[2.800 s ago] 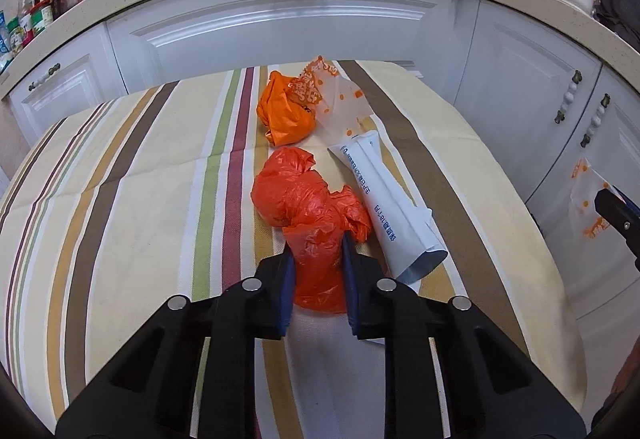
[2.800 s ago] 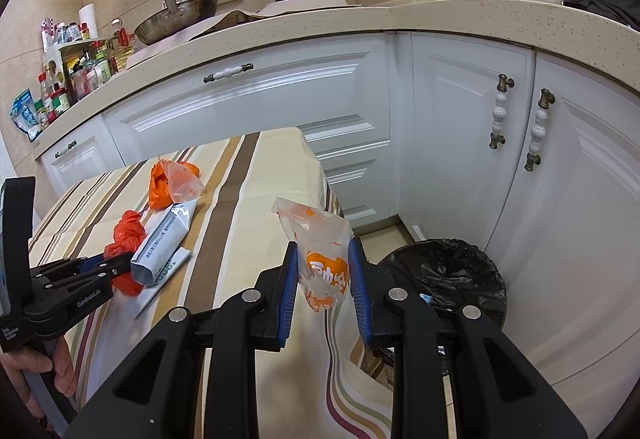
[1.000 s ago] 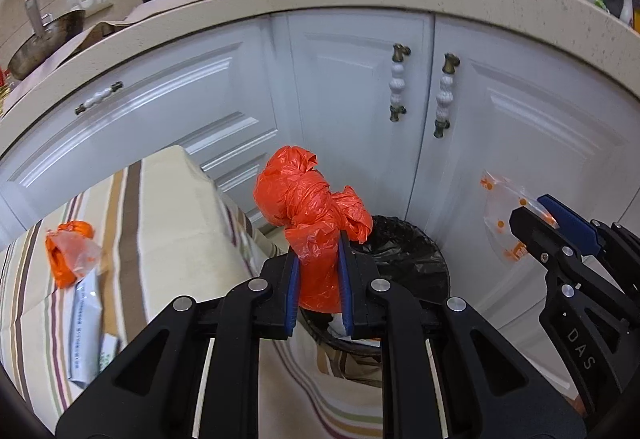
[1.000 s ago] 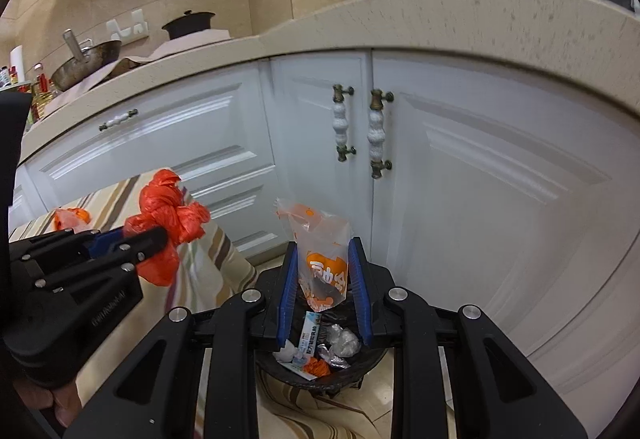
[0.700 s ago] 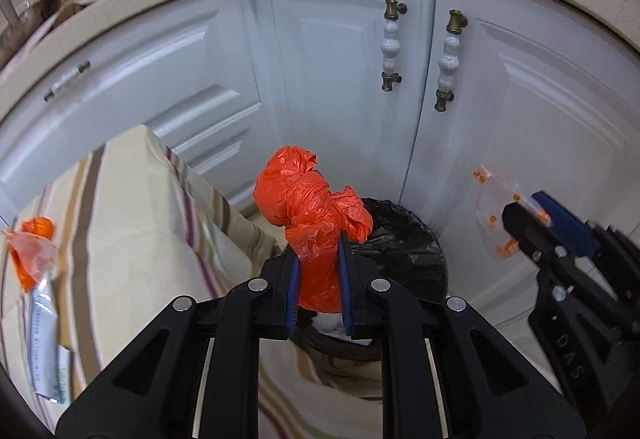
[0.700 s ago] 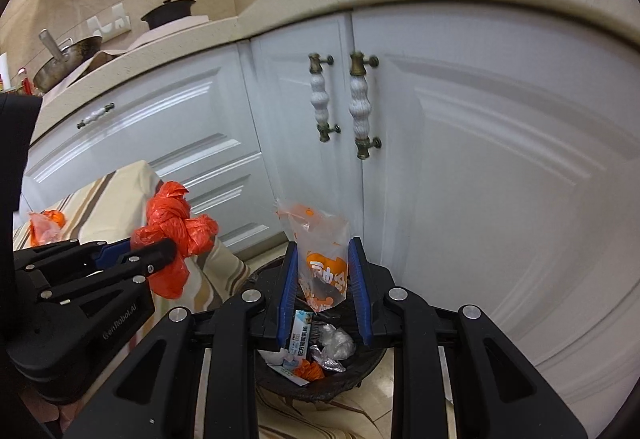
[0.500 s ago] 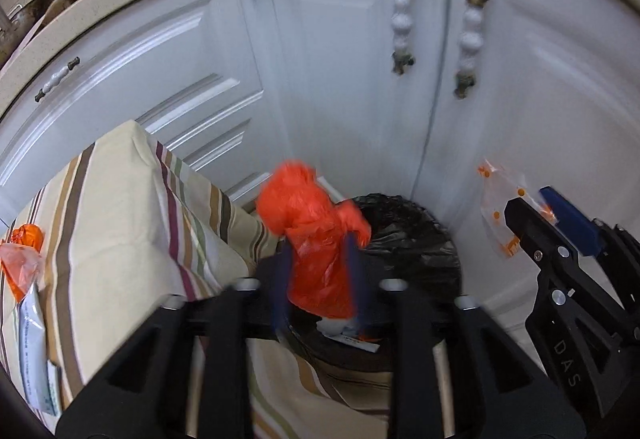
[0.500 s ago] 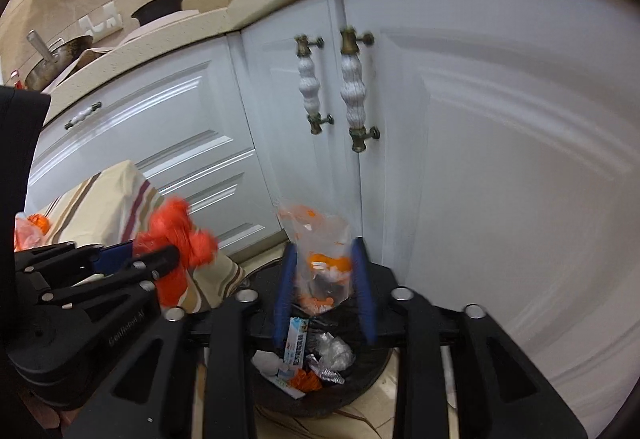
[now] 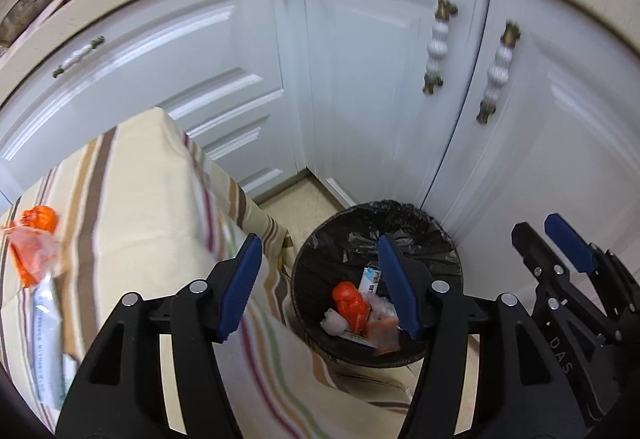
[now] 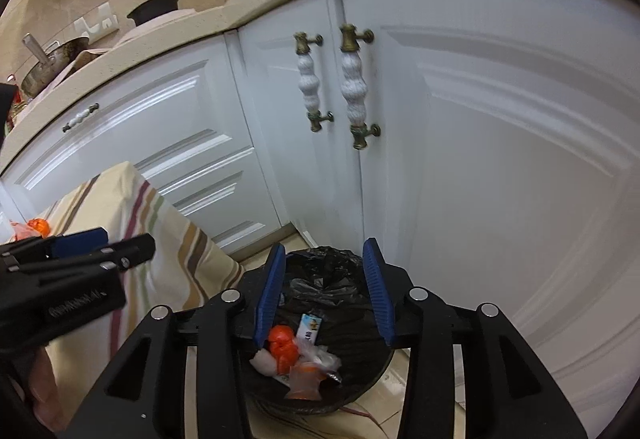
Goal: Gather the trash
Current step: 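Move both tools back from the bin to the table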
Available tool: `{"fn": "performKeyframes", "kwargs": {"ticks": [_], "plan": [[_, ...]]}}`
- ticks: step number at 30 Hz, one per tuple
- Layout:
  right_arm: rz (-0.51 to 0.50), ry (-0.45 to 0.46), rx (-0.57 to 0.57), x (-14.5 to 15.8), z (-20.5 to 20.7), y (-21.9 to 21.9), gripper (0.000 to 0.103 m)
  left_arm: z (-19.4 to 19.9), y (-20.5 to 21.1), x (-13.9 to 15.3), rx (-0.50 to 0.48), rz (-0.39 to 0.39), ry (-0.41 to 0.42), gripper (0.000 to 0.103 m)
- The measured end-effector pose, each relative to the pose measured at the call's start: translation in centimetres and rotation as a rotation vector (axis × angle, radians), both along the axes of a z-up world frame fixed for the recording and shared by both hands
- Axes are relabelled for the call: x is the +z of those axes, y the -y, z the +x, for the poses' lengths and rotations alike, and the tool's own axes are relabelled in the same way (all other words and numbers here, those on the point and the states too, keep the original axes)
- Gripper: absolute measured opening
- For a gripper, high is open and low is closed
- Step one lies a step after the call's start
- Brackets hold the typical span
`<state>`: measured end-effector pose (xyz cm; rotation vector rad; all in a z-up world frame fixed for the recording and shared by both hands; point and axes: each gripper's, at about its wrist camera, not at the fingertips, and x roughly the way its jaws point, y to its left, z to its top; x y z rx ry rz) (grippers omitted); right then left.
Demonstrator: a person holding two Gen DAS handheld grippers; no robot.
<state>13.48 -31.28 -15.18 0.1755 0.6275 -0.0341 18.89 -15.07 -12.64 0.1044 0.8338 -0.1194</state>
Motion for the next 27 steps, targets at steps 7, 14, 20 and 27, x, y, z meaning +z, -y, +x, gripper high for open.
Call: {"fn": "performKeyframes", "kwargs": {"ticks": [7,14,20,27], "plan": [[-0.006,0.038,0.040,2.7,-2.6,-3.3,0.046,-4.0,-5.2,3.5,0.064,-0.016,0.071,0.061],[-0.015,0.072,0.123,4.9,-4.5,-8.2,0.049,-8.1,-12.3,5.4,0.183,-0.010,0.107,0.063],[-0.028,0.086,0.203,6.0,-5.4,-12.5,0.049,-11.1,-18.0,5.9,0.283,-0.004,0.118,0.063],[-0.049,0.091,0.289,6.4,-6.6,-16.7,0.050,-13.5,-21.9,5.0,0.348,-0.012,0.093,0.063]]}}
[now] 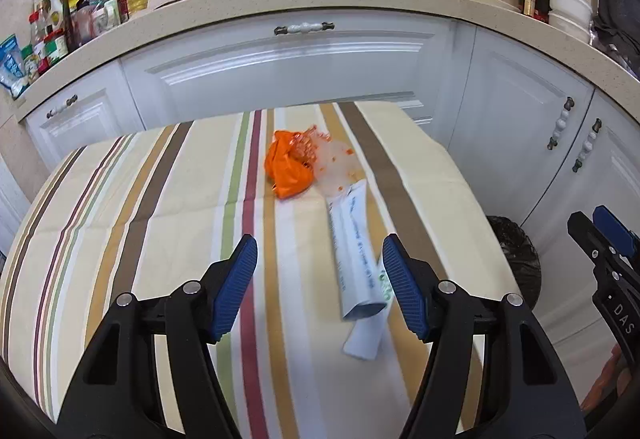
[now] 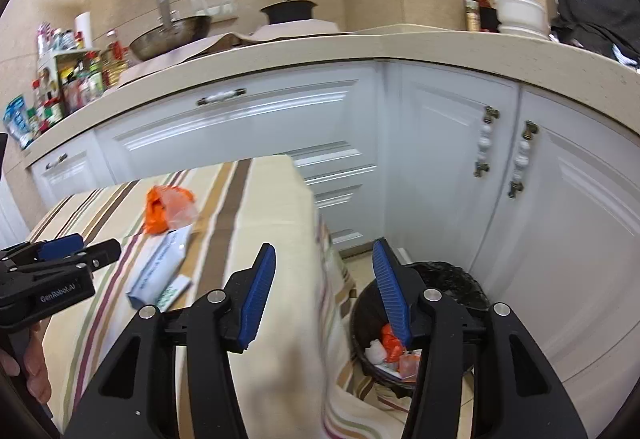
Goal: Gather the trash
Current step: 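Move both tools back from the bin to the table, then grasp the white toothpaste tube with the left tool and lift it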
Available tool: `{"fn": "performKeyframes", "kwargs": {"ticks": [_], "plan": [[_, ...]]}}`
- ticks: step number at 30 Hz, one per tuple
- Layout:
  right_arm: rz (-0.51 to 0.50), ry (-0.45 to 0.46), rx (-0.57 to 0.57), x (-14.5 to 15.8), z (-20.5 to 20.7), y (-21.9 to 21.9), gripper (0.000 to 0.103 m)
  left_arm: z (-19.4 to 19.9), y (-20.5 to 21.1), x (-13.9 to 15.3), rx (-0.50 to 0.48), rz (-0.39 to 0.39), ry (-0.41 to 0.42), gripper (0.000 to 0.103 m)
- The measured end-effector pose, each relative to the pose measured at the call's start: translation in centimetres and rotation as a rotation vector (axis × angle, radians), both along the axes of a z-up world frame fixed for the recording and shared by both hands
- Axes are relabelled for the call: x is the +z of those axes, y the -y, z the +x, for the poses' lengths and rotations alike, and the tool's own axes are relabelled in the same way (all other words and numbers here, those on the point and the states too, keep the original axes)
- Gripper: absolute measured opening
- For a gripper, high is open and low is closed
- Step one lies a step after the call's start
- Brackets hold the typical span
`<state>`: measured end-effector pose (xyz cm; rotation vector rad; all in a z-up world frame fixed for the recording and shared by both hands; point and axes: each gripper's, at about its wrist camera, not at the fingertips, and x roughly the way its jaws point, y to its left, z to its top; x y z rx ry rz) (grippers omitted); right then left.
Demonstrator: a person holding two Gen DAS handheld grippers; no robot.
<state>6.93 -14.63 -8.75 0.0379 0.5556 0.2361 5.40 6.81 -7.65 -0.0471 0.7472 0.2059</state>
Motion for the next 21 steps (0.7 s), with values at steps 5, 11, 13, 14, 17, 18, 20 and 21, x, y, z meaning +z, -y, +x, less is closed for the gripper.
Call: {"fn": "performKeyframes", "kwargs": {"ticks": [5,11,13,14,17,18,20,21], "plan": [[-0.011,-0.006,0.017,-0.2,-0.6,-1.0,0.051,-0.8,-0.4,-0.6,-0.008,-0.006,-0.009,0.063],[-0.016,-0.014,0.000,-0.4,-0.6,-0.5,0.051,-0.6,0.7,-1.4,-0.034,-0.007,-0.022,0.063],[-0.013,-0.018,-0.011,-0.5,-0.5,0.0,0.051,-0.3,1.3,-1.7,-0.040,0.002,-0.028,0.063],[-0.011,-0.019,-0.016,-0.6,-0.5,0.2,0.051,-0.1,1.6,-2.1,-0.043,0.005,-0.035,0.063],[-0.001,-0.026,-0.031,-0.9,-0.4,1.2,0.051,0.4,2.1,-3.0,-0.042,0.014,-0.052,0.063],[0.003,-0.029,-0.036,-1.1,-0.4,1.5,0.051,0.6,2.3,-3.4,-0.037,0.019,-0.057,0.063],[0.011,-0.036,-0.043,-1.2,-0.3,2.0,0.051,1.1,2.3,-4.0,-0.030,0.021,-0.069,0.063],[0.018,-0.041,-0.048,-1.4,-0.2,2.4,0.051,1.2,2.3,-4.2,-0.026,0.023,-0.074,0.063]]}}
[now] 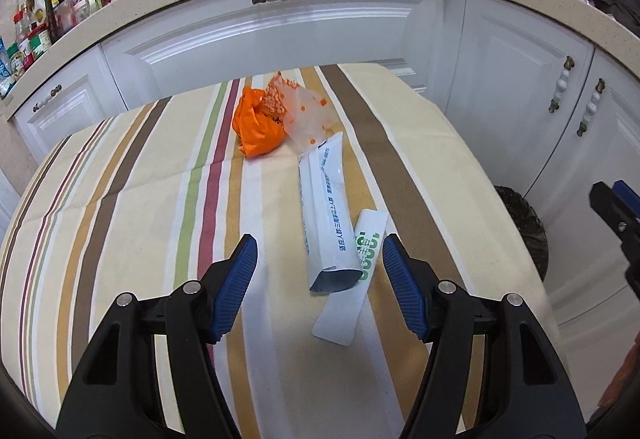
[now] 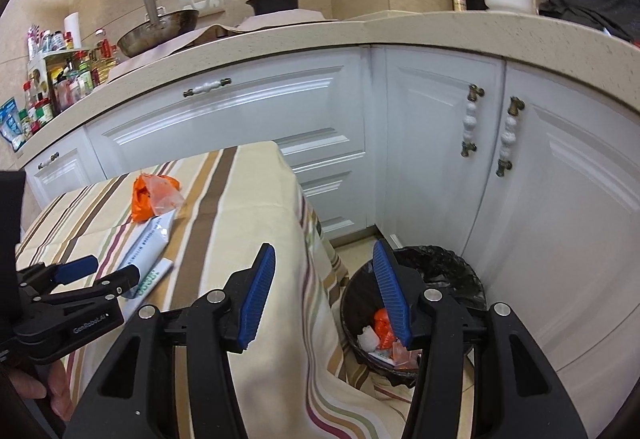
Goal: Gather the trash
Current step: 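Grasp the white toothpaste tube with the left tool and lift it, then grasp the white green-print packet with the right tool while the left tool holds the tube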
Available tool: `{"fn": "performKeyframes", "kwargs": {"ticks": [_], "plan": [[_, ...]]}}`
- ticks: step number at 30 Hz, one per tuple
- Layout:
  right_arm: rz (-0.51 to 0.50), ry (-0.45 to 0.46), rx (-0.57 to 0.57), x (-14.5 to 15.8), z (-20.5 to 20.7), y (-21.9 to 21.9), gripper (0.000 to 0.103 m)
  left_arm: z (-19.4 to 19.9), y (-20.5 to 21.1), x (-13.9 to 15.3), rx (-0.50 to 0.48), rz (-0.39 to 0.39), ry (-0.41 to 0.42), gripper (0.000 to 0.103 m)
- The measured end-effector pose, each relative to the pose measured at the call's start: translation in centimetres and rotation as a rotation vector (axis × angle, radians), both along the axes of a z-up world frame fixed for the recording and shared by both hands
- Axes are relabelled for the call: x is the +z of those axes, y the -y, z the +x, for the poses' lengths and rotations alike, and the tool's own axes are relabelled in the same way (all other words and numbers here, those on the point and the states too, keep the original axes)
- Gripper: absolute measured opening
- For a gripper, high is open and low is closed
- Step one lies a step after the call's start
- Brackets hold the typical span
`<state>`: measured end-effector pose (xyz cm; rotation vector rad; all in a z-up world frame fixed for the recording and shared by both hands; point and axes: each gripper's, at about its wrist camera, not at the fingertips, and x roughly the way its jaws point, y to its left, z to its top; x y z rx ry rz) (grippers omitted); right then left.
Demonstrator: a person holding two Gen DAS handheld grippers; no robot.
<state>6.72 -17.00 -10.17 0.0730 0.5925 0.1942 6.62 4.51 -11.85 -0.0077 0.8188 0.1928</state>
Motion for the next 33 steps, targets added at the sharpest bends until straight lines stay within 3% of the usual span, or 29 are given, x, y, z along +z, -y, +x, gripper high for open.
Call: {"fn": "performKeyframes", "kwargs": {"ticks": [3,8,12,16,25,33], "plan": [[0.011,-0.008,-0.009,-0.4,0.2,0.7,0.051,0.4,-0.2,-0.5,0.016,0.006,-0.002,0.061],[0.024,-0.018,-0.013,-0.9,0.6,1.2,0.051,0.8,-0.4,-0.9,0.013,-0.005,-0.007,0.047],[0.026,-0.022,-0.011,-1.0,0.8,1.2,0.051,1.0,-0.4,-1.3,0.000,-0.002,-0.023,0.023],[0.024,-0.025,-0.008,-1.1,1.0,1.1,0.051,0.7,-0.4,-1.1,-0.022,-0.004,-0.003,0.010],[0.009,-0.016,0.011,-0.8,0.8,0.1,0.051,-0.4,-0.5,-0.3,-0.050,-0.024,0.017,0.007],[-0.007,0.002,0.057,0.3,0.1,-2.3,0.051,-3.7,-2.3,2.3,-0.036,-0.001,0.100,0.007]]}}
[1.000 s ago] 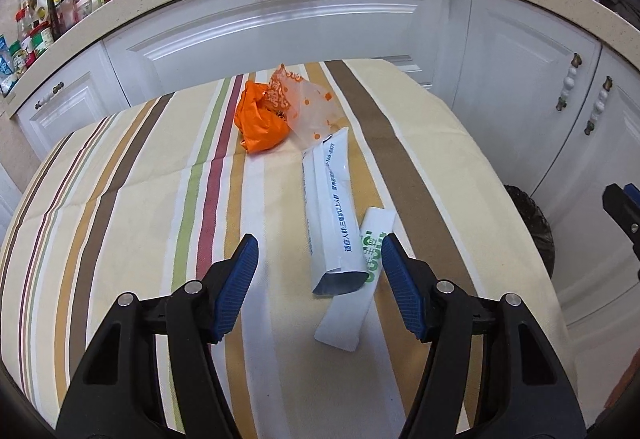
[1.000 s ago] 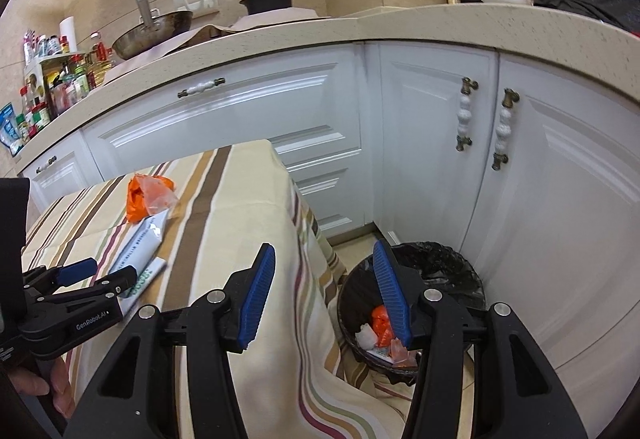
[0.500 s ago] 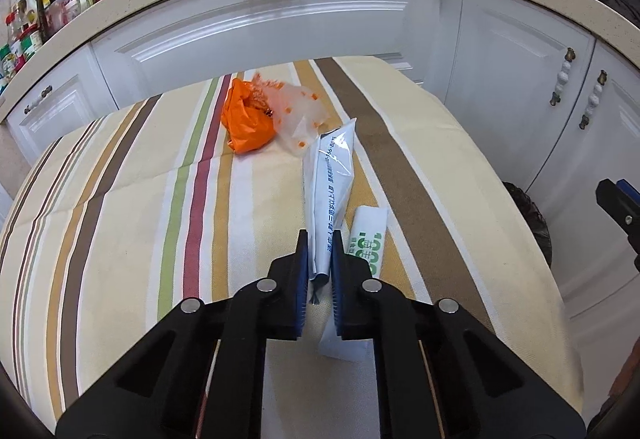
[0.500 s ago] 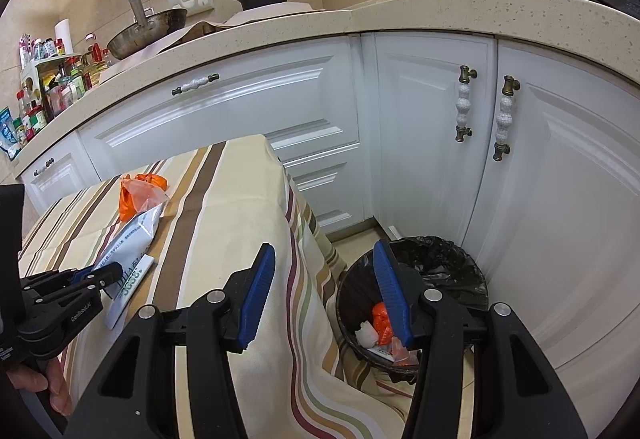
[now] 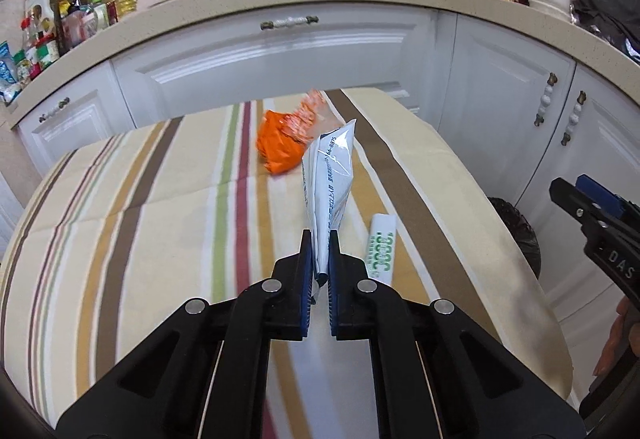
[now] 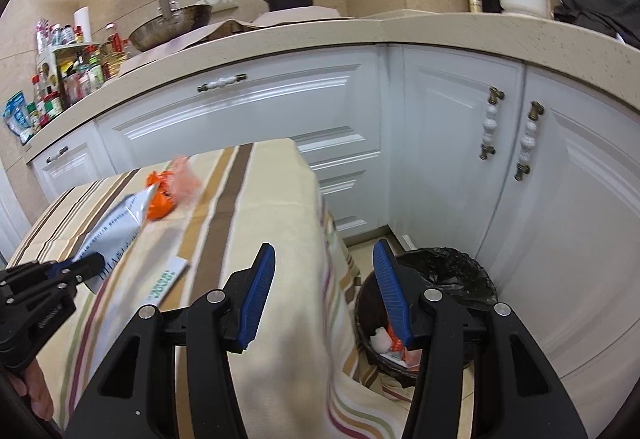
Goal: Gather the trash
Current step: 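Grasp the white green-print packet with the right tool while the left tool holds the tube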
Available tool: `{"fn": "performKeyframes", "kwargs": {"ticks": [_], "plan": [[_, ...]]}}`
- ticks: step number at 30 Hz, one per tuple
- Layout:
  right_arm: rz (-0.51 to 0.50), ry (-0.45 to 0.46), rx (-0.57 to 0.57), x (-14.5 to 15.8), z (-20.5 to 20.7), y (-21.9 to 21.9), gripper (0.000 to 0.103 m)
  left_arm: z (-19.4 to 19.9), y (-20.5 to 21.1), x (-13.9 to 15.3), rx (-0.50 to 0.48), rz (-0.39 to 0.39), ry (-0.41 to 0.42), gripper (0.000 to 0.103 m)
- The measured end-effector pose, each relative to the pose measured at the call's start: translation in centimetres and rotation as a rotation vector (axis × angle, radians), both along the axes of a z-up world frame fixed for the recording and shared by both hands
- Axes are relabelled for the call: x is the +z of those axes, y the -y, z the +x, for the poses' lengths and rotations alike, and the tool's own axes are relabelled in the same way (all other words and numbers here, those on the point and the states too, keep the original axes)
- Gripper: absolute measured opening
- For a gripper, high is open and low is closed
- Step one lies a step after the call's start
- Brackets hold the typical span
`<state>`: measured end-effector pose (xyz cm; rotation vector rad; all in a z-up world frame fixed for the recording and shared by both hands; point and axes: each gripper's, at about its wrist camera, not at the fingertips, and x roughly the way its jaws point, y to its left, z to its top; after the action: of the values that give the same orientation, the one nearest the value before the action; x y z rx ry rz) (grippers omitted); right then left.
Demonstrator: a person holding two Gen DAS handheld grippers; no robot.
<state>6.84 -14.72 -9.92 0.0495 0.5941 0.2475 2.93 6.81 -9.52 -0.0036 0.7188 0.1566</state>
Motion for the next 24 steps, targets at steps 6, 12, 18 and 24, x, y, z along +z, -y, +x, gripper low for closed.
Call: {"fn": "performKeyframes", "kwargs": {"ticks": [6,12,18,24], "plan": [[-0.028,0.006,0.065,0.6,-1.0,-3.4,0.051,-2.4,-3.4,0.4,0.060,-0.015,0.015,0.006],[-0.051,-0.001,0.125,0.6,-2.2,-7.0,0.051,-5.0,-7.5,0.2,0.149,-0.019,0.020,0.007],[-0.076,-0.034,0.169,-0.1,-2.9,-10.3,0.051,-7.2,-11.2,-0.3,0.229,-0.024,0.020,0.006],[-0.113,-0.078,0.194,-1.1,-2.9,-12.9,0.051,-8.2,-14.1,-1.1,0.274,-0.051,0.009,0.006]]}}
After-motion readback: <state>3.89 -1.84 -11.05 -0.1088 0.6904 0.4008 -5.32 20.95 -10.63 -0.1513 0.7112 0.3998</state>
